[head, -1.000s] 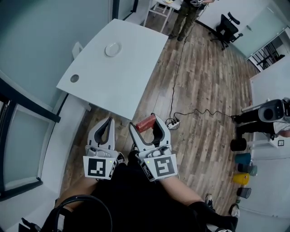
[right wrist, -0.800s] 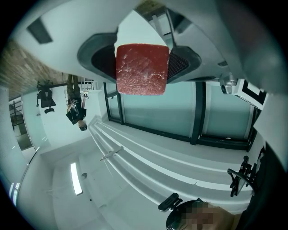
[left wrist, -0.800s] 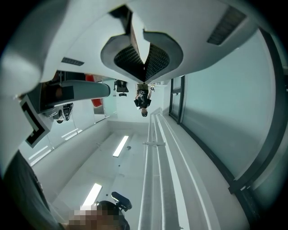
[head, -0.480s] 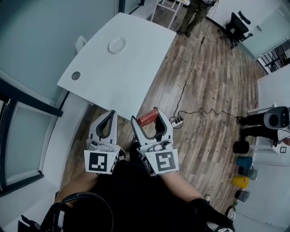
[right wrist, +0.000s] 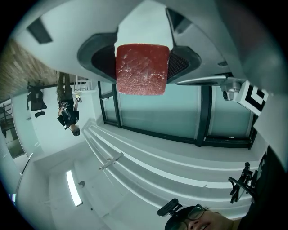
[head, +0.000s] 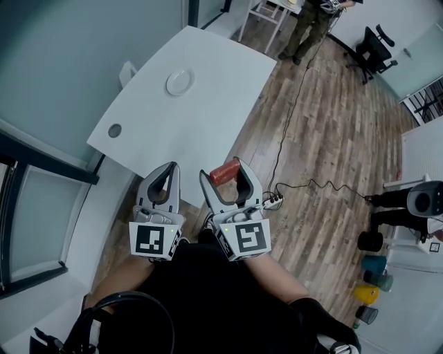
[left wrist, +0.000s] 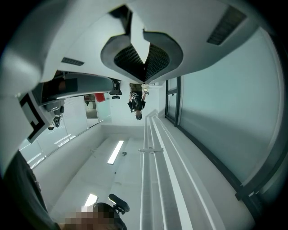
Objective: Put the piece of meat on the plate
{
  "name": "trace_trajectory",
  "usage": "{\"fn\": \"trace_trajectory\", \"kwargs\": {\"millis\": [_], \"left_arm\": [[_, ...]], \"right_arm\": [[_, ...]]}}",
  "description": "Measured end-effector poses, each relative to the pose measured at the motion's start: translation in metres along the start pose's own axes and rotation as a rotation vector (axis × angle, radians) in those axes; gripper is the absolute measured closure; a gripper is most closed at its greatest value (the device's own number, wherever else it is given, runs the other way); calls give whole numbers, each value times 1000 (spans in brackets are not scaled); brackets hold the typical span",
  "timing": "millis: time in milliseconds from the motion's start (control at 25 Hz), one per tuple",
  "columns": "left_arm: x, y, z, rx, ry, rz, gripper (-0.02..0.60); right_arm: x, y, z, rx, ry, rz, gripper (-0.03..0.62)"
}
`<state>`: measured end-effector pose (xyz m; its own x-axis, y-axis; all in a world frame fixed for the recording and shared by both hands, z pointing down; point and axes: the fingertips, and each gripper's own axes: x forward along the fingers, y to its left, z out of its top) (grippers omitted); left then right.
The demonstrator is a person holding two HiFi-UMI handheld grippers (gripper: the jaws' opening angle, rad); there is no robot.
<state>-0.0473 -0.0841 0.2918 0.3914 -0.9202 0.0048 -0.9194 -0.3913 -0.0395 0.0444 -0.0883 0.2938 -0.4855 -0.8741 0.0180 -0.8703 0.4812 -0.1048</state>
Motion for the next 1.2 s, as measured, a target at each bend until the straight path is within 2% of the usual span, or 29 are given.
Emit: {"fn": "trace_trajectory", "kwargs": {"millis": [360,600,880,1200], "left_arm": [[62,4,-6,24,0,48,581],[78,3,-6,21,-7,120,581],[73,18,-5,28,-5,155,581],[85,29,-11,9,0,128,581]], "right_arm": [[49,-44,-8,-5,-9,67,279],[63,-64,-6,-4,-13,117,280],[73,-56,-4,-2,-23,140,281],[85,-53,-9,2,2,113,279]]}}
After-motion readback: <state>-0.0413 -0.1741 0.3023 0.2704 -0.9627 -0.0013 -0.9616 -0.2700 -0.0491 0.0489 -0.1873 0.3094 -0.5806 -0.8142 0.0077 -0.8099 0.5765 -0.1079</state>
